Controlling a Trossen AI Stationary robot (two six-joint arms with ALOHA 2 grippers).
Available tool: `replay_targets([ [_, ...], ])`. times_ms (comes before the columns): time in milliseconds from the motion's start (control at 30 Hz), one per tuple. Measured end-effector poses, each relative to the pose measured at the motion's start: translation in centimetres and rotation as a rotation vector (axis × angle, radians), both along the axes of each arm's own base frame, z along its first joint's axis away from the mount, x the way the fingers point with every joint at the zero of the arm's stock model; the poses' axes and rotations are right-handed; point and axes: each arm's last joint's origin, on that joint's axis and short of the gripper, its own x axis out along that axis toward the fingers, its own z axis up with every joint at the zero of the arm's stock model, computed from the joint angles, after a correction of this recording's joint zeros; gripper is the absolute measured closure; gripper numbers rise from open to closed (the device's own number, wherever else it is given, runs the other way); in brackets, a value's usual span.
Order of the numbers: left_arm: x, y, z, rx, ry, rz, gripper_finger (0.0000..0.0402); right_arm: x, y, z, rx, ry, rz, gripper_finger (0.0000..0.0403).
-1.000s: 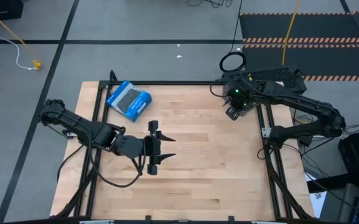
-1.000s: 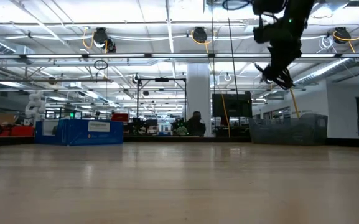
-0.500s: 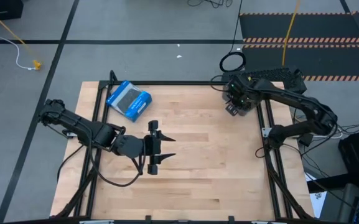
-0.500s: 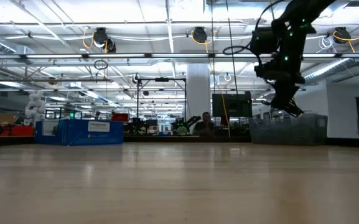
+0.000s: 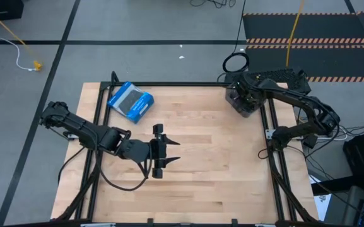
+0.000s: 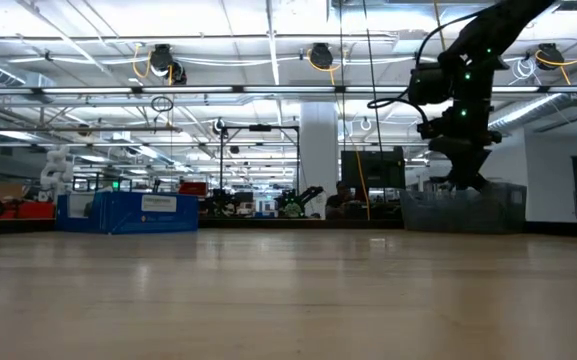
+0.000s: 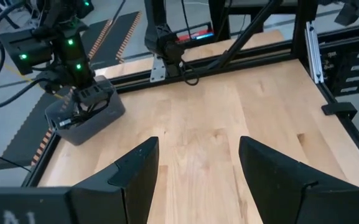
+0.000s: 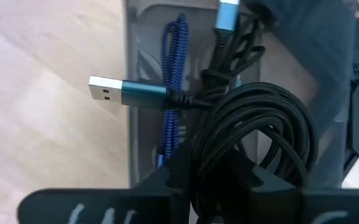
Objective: Pick and place USB-C Cables
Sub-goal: Put the black charger cable into the bin, then return to Home Position
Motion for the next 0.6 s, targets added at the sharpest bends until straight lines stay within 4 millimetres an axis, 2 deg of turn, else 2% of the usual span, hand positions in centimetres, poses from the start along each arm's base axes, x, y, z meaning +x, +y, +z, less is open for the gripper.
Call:
replay_targets([
  [200, 0.09, 0.0, 0.04, -0.004, -0.008, 0.001, 0.0176, -0.38, -0.31, 0.0, 0.001, -0.009, -0.049, 0.0351],
  [600, 0.16, -0.03, 0.2, 0.01, -0.023, -0.008, 0.0176, -0.38, -0.26, 0.04, -0.002, -0.019, -0.077, 0.0235],
])
